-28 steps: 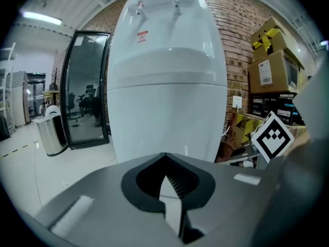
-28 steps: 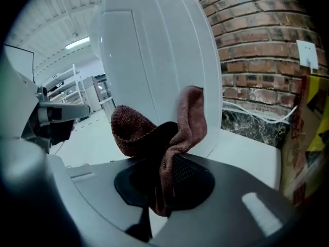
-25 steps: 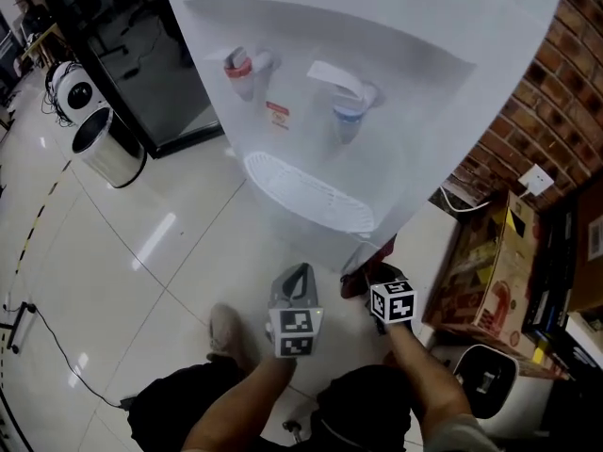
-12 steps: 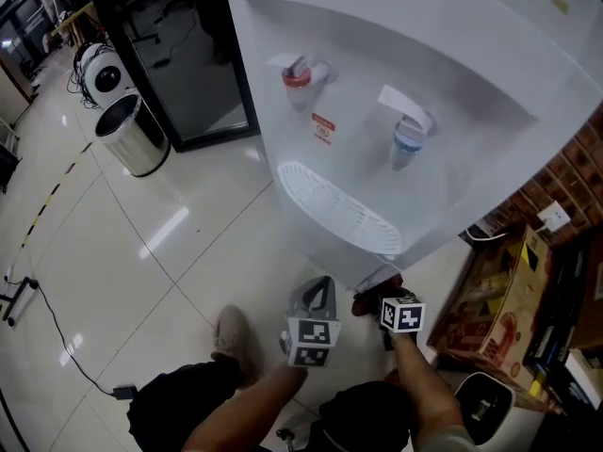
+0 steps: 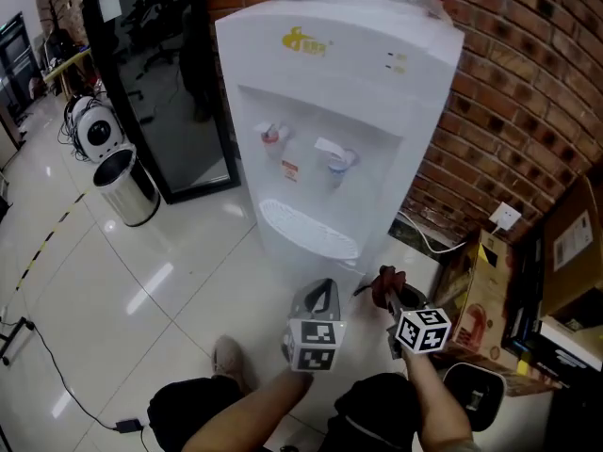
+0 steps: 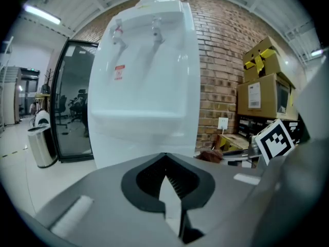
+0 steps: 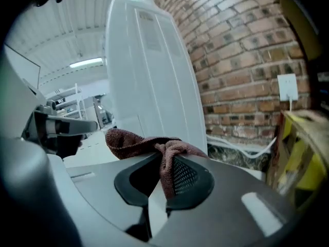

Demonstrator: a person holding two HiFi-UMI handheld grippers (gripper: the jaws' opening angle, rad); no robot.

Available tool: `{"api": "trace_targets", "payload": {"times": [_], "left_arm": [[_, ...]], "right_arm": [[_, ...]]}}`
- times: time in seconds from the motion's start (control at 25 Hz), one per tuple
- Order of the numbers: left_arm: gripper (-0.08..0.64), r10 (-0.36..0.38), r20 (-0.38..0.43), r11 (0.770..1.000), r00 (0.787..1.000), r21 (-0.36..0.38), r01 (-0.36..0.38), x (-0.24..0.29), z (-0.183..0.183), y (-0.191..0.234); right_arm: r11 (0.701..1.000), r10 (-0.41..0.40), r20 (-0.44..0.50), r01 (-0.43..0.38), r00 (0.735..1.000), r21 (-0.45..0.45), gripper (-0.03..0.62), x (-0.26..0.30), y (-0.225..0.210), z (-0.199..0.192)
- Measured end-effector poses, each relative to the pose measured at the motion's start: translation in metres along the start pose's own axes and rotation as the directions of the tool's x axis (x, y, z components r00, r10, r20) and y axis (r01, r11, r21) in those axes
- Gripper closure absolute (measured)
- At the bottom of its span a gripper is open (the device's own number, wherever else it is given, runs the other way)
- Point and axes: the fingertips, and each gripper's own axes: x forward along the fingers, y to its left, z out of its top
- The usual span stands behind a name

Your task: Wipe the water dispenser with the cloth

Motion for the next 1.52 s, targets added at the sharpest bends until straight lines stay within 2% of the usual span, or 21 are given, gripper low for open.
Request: {"api": "trace_targets", "payload": {"times": [0.16,0.24,0.32,0.44,0.48,0.56,0.64,0.8,1.12,1.28,1.52], "left_arm": [[0.560,-0.061,0.053,0.993,0.997,0.105,0.055,-0.025,0.077,-0.021],[0.560,-0.088,0.093,0.984,0.992,0.161,0.072,-0.039,0.114,-0.028],[0.560,-0.099,0.145,0.980,0.984,0.184,0.072,-0.051,0.145,-0.032],[0.560,-0.094,0.202,0.990,0.975,0.119,0.071,-0.061,0.164,-0.031],[0.560,-0.091,0.194,0.993,0.977,0.093,0.074,-0.060,0.163,-0.031],[0.560,-0.102,0.164,0.993,0.981,0.069,0.092,-0.055,0.159,-0.036],[0.560,-0.121,0.150,0.991,0.981,0.073,0.111,-0.055,0.154,-0.046],[0.560,-0.128,0.148,0.986,0.981,0.129,0.109,-0.063,0.154,-0.056],[0.560,-0.130,0.160,0.985,0.979,0.134,0.109,-0.072,0.152,-0.047],[0.560,-0.160,0.180,0.984,0.971,0.108,0.142,-0.074,0.160,-0.055],[0.560,-0.142,0.182,0.983,0.973,0.144,0.116,-0.070,0.160,-0.054]], "right_arm": [[0.992,0.068,0.162,-0.049,0.985,-0.121,0.546,-0.052,0.033,0.102],[0.979,0.086,0.204,-0.044,0.975,-0.199,0.546,-0.077,0.050,0.149],[0.967,0.079,0.215,-0.023,0.973,-0.252,0.546,-0.100,0.064,0.190],[0.957,0.055,0.240,0.018,0.969,-0.289,0.546,-0.127,0.087,0.241],[0.958,0.050,0.281,0.033,0.959,-0.284,0.546,-0.133,0.093,0.255],[0.966,0.032,0.394,0.073,0.918,-0.249,0.546,-0.140,0.097,0.274],[0.967,0.017,0.454,0.101,0.891,-0.233,0.546,-0.141,0.095,0.268],[0.971,0.019,0.397,0.078,0.918,-0.228,0.546,-0.127,0.087,0.236],[0.963,0.058,0.428,0.062,0.902,-0.262,0.545,-0.114,0.100,0.247],[0.959,0.063,0.403,0.057,0.913,-0.279,0.545,-0.105,0.103,0.241],[0.951,0.047,0.383,0.075,0.923,-0.299,0.545,-0.101,0.096,0.232]]}}
